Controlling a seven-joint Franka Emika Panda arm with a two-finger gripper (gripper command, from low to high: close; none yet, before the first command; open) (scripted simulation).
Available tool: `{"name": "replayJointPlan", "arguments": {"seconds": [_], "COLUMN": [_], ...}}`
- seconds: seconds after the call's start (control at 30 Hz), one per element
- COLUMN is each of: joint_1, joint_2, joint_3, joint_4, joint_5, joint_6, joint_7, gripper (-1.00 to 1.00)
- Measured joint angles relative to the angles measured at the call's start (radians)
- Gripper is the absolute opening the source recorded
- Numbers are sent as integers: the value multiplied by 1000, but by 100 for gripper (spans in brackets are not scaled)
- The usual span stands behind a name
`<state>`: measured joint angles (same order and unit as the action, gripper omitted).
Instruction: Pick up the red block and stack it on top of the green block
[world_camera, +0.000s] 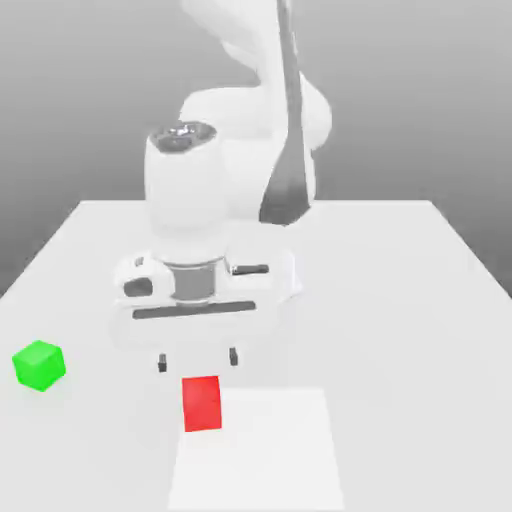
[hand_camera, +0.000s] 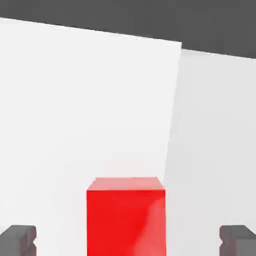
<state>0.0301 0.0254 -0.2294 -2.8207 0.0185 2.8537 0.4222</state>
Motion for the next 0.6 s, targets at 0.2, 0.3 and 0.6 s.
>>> {"name": "replayJointPlan", "arguments": {"seconds": [0.2, 0.3, 0.6], "joint_1": [-48, -82, -63], "joint_2": [149, 196, 138], "joint_3": [81, 124, 91], "joint_4": [20, 25, 18], "joint_5": [127, 160, 104], "joint_6": [123, 162, 114], "joint_7": [-95, -117, -79], "gripper": [0, -100, -100]}}
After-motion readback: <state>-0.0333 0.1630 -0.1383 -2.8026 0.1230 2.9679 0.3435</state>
